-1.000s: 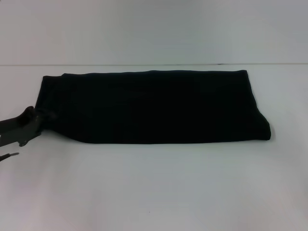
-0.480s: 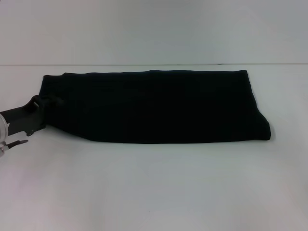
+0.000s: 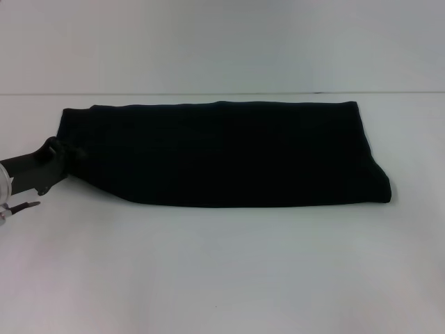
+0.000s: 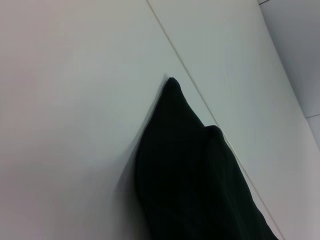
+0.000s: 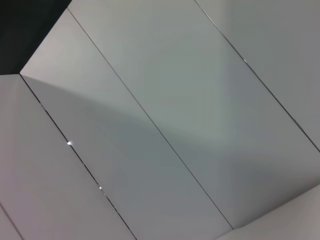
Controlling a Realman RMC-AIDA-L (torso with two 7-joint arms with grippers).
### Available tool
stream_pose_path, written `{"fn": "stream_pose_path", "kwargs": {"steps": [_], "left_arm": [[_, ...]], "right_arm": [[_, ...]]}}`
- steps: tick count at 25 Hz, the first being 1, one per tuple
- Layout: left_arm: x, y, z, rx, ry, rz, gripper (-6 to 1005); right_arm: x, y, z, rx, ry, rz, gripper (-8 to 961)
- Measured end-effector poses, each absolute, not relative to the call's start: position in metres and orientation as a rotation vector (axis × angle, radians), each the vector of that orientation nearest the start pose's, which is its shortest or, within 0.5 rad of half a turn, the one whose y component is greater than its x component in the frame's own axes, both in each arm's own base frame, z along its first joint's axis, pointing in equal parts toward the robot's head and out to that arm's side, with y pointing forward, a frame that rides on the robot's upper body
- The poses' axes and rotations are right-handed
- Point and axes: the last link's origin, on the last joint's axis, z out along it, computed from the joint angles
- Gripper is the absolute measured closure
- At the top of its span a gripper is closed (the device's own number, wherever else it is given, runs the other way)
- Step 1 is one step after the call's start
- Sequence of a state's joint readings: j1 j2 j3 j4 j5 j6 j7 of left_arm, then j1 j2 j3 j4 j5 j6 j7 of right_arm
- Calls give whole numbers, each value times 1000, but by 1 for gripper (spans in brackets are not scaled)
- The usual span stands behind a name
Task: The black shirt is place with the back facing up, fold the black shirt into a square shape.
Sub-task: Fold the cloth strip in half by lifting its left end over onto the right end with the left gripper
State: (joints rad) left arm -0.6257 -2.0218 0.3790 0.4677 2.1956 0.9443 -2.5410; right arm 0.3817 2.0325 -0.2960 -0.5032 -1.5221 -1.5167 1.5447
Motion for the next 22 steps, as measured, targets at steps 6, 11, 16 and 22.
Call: {"fn": "stream_pose_path", "kwargs": {"steps": [6,11,16,22], "left_arm": [[-345,391,30,-1410,-2031,-830,852],[-340,391,30,-1518,-1932,-838,929],[-351,381,38,-1488,-1893,-879,965],[-376,360,52,-1360,-1916,-924,964]], "right_arm": [[332,317,101,-1749,1010,1358,70],[332,317,101,-1745,1012,1356,71],[334,316,101,-1735,1017,1355,69],[337,314,103,-1722,1025,1352,70]]}}
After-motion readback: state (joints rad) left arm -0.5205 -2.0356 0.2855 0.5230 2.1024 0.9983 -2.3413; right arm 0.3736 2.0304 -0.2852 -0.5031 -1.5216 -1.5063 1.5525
